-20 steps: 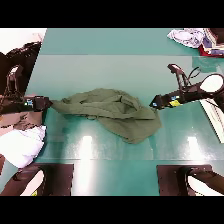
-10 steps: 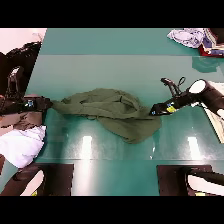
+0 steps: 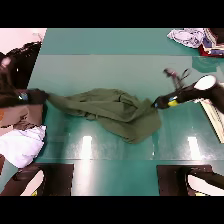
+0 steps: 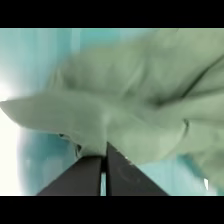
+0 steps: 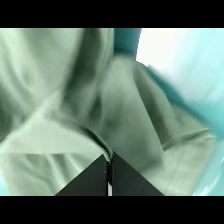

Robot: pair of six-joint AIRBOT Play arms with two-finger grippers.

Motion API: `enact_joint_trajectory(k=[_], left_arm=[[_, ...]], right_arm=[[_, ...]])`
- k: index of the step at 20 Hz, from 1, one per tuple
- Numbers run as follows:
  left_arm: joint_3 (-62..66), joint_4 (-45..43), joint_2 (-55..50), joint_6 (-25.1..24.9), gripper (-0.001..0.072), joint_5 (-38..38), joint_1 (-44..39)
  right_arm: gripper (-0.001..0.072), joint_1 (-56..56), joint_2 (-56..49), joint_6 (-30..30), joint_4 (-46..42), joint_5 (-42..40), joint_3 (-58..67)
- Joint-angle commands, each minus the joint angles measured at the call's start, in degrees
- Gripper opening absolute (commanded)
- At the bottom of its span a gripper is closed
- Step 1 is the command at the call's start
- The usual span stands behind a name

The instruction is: Fold the shirts.

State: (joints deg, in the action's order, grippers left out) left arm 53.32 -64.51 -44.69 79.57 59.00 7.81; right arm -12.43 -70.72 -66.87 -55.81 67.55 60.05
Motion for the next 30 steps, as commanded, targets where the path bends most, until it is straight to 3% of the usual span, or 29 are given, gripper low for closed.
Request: enact_joint_trajectory(k=[1,8,13,17,20,23,27,30], left_arm=[[15.87,0.04,0.13,0.17,0.0024,0.74,0.04],[59.89,0.09,0.35,0.17,0.0024,-2.08,0.04],[75.38,1.81,0.79,2.4,0.0023,-9.55,0.04],[75.17,4.76,0.76,2.99,0.0023,-10.03,0.04],[66.25,4.72,0.76,3.02,0.0023,-10.01,0.04],[56.48,4.68,-2.16,3.15,0.0023,-5.27,0.04],[51.15,4.59,-14.71,2.97,0.0023,8.31,0.02],[47.56,4.48,-26.34,2.93,0.0024,14.14,0.02]], right_arm=[[0.0016,4.85,9.79,-1.36,0.33,-0.85,9.97],[0.0016,14.62,26.14,-1.66,0.26,-11.3,35.17],[0.0016,25.83,30.77,-1.68,0.28,-9.09,45.29],[0.0015,38.88,26.93,-6.03,0.83,4.42,54.36],[0.0015,41.46,20.55,-10.43,3.45,13.22,57.35],[0.0015,35.56,14.47,-11.69,4.55,18.18,52.41],[0.0015,21.27,5.22,-14.25,-5.57,19.43,40.46],[0.0015,12.68,-3.32,-14.32,-11.47,15.89,33.16]])
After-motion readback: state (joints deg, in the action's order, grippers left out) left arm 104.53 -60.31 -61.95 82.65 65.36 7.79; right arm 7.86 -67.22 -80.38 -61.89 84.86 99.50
